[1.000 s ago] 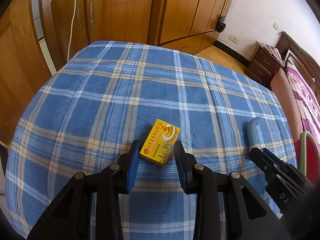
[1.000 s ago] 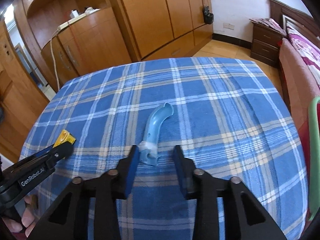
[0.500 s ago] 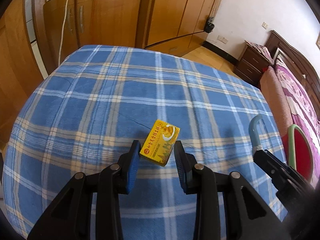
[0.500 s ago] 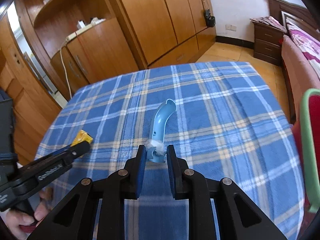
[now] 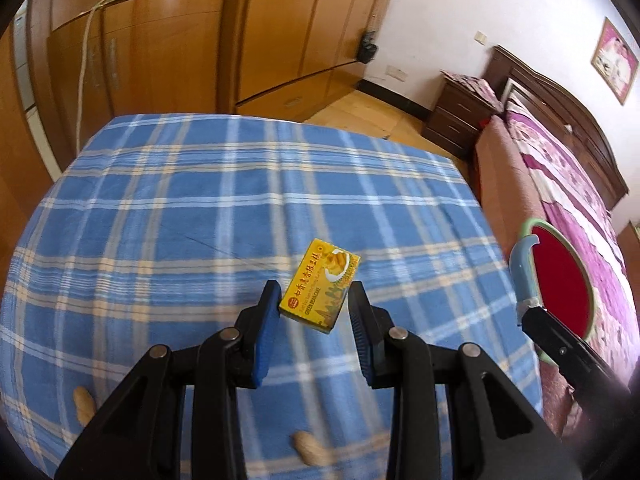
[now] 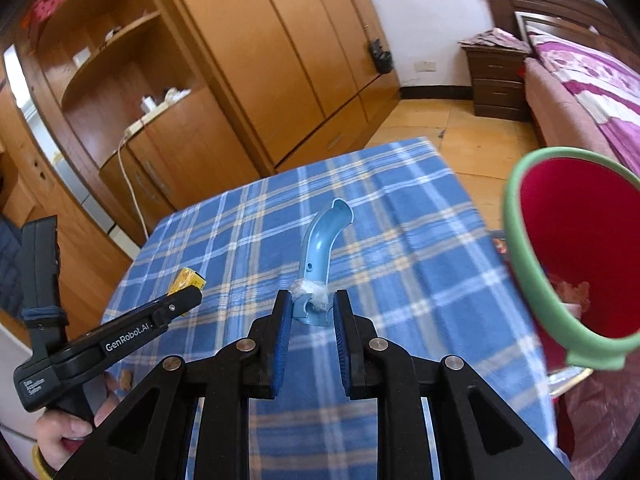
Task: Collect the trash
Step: 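Carry the yellow box and blue curved piece over the red bucket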
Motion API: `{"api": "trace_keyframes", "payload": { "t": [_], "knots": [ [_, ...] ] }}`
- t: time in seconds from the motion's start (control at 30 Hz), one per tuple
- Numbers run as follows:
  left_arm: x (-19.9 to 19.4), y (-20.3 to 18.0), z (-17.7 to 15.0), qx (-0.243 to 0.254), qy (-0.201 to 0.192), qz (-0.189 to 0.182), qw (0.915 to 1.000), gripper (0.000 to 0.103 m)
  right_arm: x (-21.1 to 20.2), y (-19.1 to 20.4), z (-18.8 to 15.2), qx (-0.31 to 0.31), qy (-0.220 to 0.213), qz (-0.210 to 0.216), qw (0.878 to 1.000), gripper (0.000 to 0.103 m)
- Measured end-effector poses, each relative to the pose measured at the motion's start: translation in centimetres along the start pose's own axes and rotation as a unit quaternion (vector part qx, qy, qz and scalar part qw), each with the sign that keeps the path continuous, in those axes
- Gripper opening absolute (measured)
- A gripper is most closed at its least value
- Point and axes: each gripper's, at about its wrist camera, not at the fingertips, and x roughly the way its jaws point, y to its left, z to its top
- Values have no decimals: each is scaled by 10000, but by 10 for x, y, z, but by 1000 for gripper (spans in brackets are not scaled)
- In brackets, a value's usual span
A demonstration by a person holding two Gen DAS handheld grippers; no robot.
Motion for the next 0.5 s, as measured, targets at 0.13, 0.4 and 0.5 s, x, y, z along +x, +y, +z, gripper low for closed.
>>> {"api": "trace_keyframes", "payload": {
  "t": [0.13, 0.4, 0.5],
  "knots": [
    [-3, -23, -3, 153, 61, -228, 9996, 35, -23, -18, -3, 139, -174, -169, 9996, 21],
    [-10, -79, -8, 598, 100, -665, 9959, 35, -68, -57, -9, 449, -590, -501, 9960, 21],
    [-12, -101, -8, 787, 96, -781, 9938, 35, -81, -73, -11, 583, -728, -611, 9938, 21]
  ]
}}
